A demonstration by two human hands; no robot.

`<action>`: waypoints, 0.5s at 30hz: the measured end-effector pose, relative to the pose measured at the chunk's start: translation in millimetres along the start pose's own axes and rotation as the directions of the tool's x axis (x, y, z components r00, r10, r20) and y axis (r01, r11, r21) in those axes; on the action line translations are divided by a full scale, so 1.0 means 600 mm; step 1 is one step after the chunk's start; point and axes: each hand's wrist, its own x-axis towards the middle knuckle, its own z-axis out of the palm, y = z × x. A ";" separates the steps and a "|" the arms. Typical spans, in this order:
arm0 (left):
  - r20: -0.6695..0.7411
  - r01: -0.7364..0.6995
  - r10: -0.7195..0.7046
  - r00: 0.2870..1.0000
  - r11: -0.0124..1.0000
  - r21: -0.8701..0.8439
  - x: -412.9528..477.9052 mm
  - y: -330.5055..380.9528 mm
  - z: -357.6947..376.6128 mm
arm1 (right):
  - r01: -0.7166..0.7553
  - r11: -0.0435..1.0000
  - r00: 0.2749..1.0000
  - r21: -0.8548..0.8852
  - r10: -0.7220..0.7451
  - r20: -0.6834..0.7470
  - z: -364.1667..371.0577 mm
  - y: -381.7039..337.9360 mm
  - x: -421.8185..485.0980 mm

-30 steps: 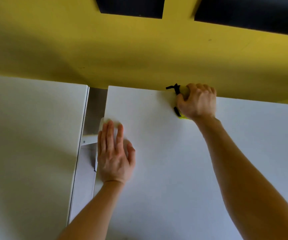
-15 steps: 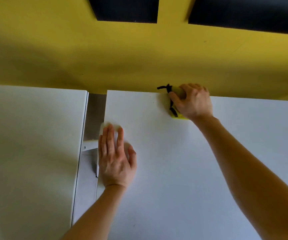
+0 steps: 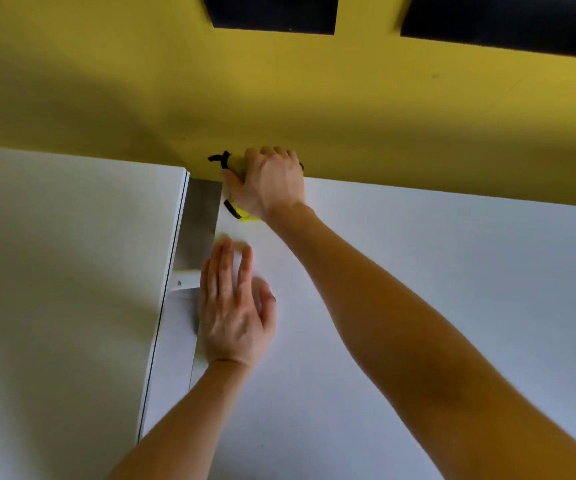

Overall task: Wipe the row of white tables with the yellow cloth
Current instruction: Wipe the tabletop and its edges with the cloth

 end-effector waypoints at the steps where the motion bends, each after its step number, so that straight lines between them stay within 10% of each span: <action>1: -0.013 -0.033 0.033 0.999 0.999 0.002 -0.001 0.001 0.000 | -0.016 1.000 0.998 0.025 0.017 -0.055 -0.007 0.053 -0.020; 8: -0.067 -0.302 0.300 0.952 0.953 -0.028 -0.001 -0.002 0.000 | -0.401 0.916 0.885 -0.031 0.378 -0.273 -0.142 0.443 -0.184; 11: -0.080 -0.299 0.297 0.952 0.954 -0.021 0.000 0.003 -0.001 | -0.419 0.907 0.884 -0.039 0.397 -0.246 -0.111 0.356 -0.148; 15: -0.021 -0.282 0.283 0.959 0.958 0.048 0.002 0.009 -0.007 | -0.064 0.994 0.996 -0.085 0.069 0.052 -0.065 0.130 -0.061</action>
